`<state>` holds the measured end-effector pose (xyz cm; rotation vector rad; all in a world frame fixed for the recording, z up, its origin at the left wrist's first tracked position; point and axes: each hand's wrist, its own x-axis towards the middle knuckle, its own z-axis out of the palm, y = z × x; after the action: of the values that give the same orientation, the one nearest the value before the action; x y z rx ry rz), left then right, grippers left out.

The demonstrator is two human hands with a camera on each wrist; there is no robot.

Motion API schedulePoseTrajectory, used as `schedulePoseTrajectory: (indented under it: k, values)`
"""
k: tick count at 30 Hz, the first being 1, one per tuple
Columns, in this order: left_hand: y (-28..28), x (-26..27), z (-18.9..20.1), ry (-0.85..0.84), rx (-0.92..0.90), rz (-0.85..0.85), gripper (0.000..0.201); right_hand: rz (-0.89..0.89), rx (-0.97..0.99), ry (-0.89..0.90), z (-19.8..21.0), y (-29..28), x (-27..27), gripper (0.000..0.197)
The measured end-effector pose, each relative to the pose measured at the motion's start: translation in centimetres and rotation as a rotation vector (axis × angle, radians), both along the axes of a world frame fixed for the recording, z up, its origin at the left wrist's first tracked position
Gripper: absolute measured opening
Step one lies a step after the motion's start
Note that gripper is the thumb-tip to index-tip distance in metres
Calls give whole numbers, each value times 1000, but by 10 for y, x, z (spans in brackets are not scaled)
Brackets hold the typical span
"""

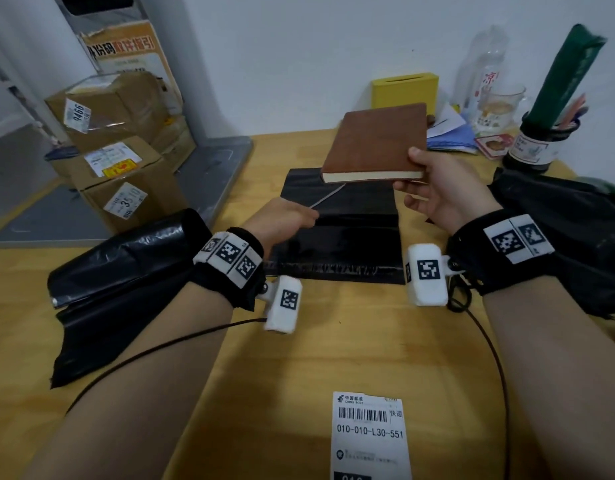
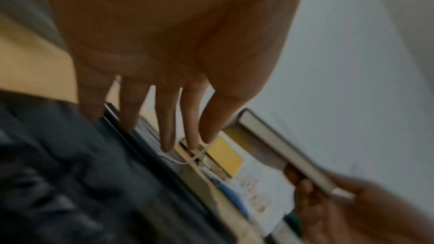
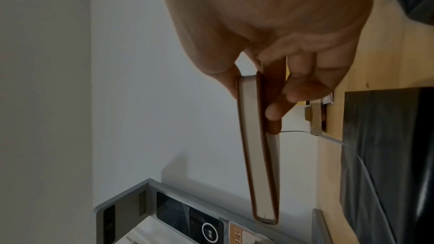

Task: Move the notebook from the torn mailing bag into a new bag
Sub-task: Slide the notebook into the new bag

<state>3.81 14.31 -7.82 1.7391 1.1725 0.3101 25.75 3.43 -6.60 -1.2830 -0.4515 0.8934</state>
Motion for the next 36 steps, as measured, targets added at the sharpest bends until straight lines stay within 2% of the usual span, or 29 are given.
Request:
schedulePoseTrajectory:
  k: [2,4,6,10,13,16,20,22,27,32,36]
  values:
    - [2,-2,-7,84,68,-48,28,-14,15,24,0,-2,-1,23]
    - [4,-1,-16,144,11,-79,28,-31,36,51,0,-4,-2,24]
    - [6,2,-19,134,-50,-39,29,-56,68,85,1,-6,-2,25]
    - [13,12,-17,148,-120,88,54,-89,130,127,5,-9,-1,29]
    - [15,19,-11,175,-155,92,59,-97,156,125,9,-13,2,28]
    - [18,22,-10,270,-28,28,52,-90,147,115,12,-17,3,27]
    - [28,16,-22,382,201,-64,31,-99,102,68,12,-16,1,19]
    - [31,11,-31,427,268,-85,32,-101,83,30,12,-15,0,23]
    - [35,6,-40,411,269,-127,51,-100,65,35,9,-11,-1,29]
    - [34,10,-42,410,249,-74,35,-74,47,19,9,-11,-3,22]
    - [49,14,-59,410,233,-63,32,-77,41,15,9,-12,-4,16]
